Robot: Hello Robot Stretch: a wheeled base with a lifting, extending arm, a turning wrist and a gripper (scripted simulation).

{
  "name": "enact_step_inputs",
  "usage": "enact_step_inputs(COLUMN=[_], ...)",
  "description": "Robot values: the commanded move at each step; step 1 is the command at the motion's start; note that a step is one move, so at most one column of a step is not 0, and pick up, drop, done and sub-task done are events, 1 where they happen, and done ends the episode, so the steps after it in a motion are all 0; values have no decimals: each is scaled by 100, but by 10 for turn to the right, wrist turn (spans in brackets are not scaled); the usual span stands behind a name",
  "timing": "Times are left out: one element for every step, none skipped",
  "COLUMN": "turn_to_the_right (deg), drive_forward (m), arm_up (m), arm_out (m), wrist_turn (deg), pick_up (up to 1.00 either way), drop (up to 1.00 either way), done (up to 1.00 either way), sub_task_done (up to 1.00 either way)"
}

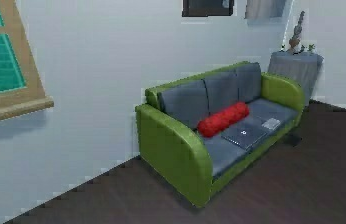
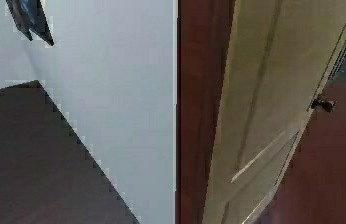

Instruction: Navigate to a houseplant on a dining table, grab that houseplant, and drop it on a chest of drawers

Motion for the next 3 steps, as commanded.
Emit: enact_step_inputs(turn_to_the_right=[420, 0, 0], drive_forward=[0, 100, 100], arm_up=[0, 0, 0], arm_out=[0, 0, 0], wrist_turn=[0, 0, 0], pick_up=[0, 0, 0], drop=[0, 0, 0], done=[0, 0, 0], sub_task_done=[0, 0, 0])
